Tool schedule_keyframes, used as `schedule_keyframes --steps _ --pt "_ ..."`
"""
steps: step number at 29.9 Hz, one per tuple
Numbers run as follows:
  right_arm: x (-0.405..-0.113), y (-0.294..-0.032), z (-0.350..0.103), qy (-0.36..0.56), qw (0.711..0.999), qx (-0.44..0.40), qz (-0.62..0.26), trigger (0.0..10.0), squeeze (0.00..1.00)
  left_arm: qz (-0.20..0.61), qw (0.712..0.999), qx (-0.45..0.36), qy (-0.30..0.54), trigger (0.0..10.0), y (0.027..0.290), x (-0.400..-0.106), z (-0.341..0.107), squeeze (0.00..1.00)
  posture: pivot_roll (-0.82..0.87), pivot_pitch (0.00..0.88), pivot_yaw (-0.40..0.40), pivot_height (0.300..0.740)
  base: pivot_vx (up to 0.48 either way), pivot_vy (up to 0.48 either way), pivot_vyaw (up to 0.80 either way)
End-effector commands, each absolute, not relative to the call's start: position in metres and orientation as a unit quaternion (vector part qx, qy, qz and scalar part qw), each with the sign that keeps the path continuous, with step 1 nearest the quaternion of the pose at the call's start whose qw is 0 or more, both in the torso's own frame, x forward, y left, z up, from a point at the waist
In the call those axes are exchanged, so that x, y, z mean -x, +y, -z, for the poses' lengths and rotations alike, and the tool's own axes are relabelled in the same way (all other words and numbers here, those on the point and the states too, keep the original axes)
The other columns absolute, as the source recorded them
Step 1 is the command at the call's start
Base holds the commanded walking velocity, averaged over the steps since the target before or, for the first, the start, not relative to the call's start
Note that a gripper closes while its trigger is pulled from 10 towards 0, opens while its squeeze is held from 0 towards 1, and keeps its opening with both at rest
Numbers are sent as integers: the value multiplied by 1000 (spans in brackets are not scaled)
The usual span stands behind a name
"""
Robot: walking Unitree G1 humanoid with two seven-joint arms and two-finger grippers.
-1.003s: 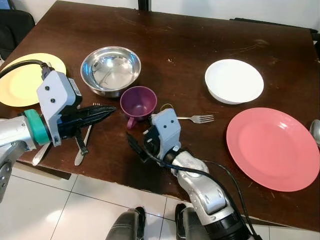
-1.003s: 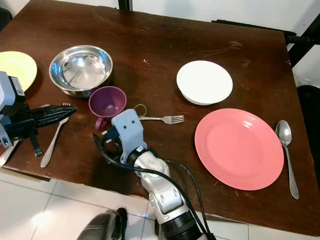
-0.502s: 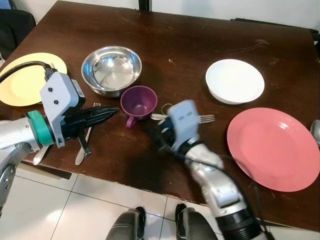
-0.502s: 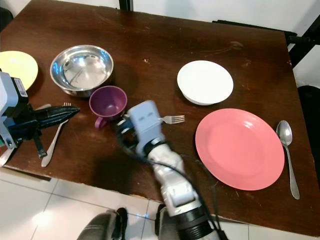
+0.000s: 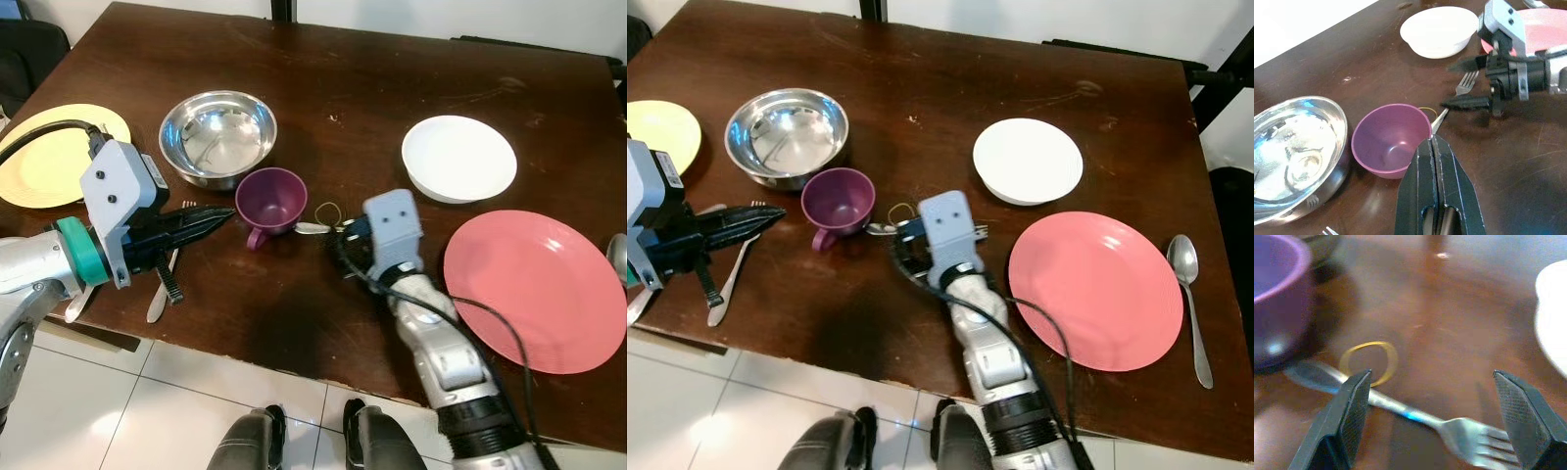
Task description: Setting the table
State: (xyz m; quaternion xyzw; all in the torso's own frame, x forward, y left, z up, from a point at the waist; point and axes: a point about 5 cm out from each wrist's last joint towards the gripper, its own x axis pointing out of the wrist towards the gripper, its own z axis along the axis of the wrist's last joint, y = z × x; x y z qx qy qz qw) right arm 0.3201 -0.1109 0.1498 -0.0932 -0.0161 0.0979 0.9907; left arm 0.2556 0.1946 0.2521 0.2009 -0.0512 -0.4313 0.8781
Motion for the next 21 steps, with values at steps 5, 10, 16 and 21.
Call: schedule_keyframes --steps 5,10,16,21 --pt "-318 -163 -145 4 995 91 -33 10000 0 372 916 -149 1 10000 226 -266 -227 0 38 168 117 740 0 0 0" --pt "-314 -176 -147 2 995 96 -15 10000 0 356 923 -145 -7 10000 232 -275 -230 0 30 172 118 740 0 0 0" --pt "-316 -187 -158 -21 995 96 7 10000 0 340 927 -153 -46 10000 223 -295 -243 0 16 169 127 740 0 0 0" --pt "-316 -186 -175 -65 994 88 -3 10000 0 352 918 -163 -76 10000 203 -307 -248 0 -5 167 127 740 0 0 0"
